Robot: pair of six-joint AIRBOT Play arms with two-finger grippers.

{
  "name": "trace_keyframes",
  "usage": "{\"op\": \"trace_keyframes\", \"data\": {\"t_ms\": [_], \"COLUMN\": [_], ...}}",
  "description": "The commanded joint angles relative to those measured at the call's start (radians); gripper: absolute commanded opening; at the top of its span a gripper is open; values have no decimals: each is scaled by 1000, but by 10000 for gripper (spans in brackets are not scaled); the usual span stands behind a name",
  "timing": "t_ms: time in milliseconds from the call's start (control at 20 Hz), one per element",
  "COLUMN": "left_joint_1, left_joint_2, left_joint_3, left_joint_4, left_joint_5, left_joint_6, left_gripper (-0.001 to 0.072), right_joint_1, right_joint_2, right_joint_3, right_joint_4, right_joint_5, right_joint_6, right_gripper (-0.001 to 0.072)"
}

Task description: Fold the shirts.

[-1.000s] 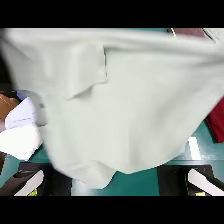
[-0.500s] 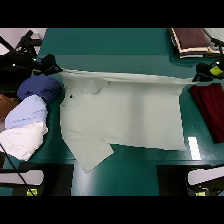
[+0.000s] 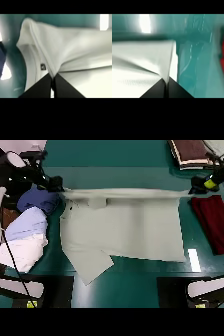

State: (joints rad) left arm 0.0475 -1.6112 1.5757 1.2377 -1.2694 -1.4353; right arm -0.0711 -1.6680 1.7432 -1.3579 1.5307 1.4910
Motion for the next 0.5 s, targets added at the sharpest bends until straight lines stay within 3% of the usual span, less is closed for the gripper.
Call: {"op": "trace_keyframes", "data": {"t_ms": [0, 200, 250, 300, 350, 400, 450], "left_joint_1": [-69, -76, -76, -76, -76, -76, -76], "left_joint_2": [0, 0, 2, 10, 30, 60, 100], "left_joint_3": [-79, -168, -169, -169, -169, -169, -172], "left_joint_4": [105, 87, 87, 87, 89, 98, 116], "left_joint_5": [-31, -33, -40, -45, -51, -56, -75], "left_joint_6": [-6, -45, -50, -50, -50, -50, -50], "left_gripper": [27, 30, 140, 351, 407, 407, 407], "right_joint_1": [1, 1, 1, 1, -2, -9, -18], "right_joint_2": [108, 175, 180, 180, 182, 192, 211], "right_joint_3": [-242, -423, -442, -450, -453, -453, -454], "right_joint_4": [9, 93, 109, 125, 137, 136, 136], "right_joint_5": [-82, -172, -179, -177, -177, -160, -138], "right_joint_6": [0, -11, -11, -11, -11, -11, -11], "right_gripper": [14, 15, 15, 110, 329, 420, 420]}}
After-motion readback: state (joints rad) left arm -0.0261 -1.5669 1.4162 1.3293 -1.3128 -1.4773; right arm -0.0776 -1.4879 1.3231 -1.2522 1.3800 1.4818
